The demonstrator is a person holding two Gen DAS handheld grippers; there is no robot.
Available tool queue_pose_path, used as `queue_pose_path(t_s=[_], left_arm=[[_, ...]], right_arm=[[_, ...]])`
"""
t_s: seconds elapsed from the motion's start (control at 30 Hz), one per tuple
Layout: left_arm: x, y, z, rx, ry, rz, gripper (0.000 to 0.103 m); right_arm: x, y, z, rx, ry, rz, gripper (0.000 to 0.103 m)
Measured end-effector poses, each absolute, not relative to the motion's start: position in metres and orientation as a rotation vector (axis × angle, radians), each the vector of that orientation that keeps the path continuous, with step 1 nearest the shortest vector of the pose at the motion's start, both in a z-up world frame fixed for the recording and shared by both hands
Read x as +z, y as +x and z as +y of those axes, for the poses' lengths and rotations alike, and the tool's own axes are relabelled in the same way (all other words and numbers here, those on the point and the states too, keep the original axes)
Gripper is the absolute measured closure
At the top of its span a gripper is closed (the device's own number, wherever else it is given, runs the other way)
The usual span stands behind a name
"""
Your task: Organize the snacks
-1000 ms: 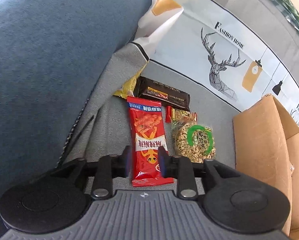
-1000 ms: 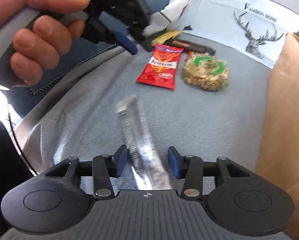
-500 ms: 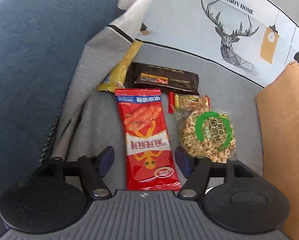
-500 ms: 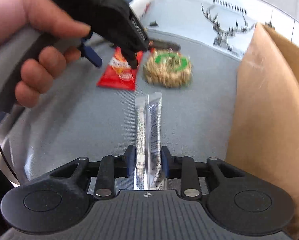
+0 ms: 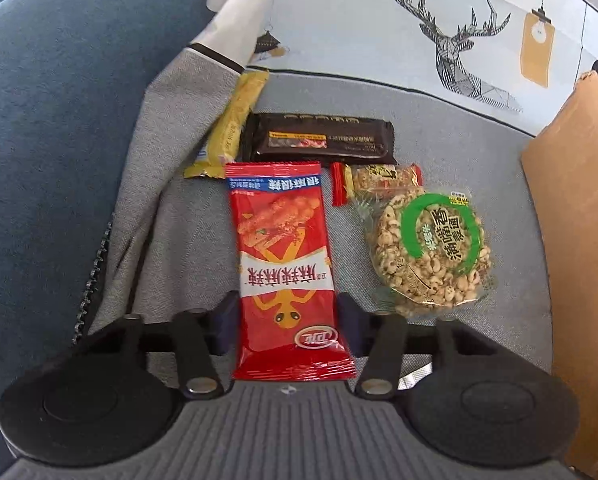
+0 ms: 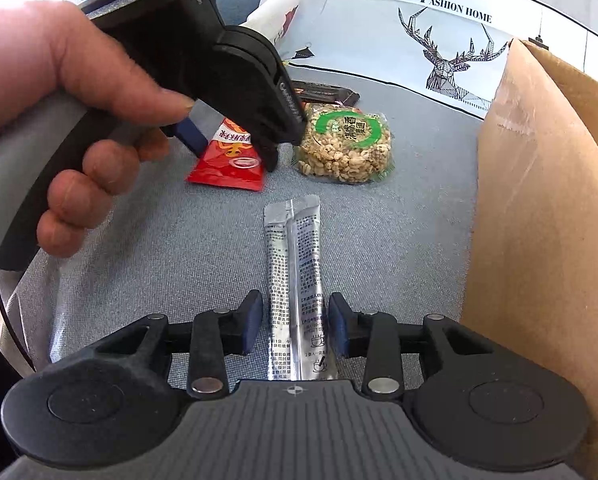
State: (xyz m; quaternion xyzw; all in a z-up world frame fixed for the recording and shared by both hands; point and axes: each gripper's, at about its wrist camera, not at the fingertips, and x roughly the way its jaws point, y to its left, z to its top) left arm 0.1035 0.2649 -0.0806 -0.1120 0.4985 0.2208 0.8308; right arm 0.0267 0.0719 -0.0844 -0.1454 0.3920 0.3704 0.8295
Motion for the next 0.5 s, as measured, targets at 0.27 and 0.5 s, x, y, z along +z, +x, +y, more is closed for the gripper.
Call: queue_pose_path(t_s=[0.27,0.5], left_arm=[[-0.067,0.077,0.273,0.459,-0.282,1.040,0.050],[-0.072,0.059,0.272,0.398,-0.283,1.141,0.050]], right_arm=[[-0.078,0.022,0.066,0.795,-0.284,0.791,0.077],[-0.076,0.024,0.063,0.788,-0.269,0.812,0.076]])
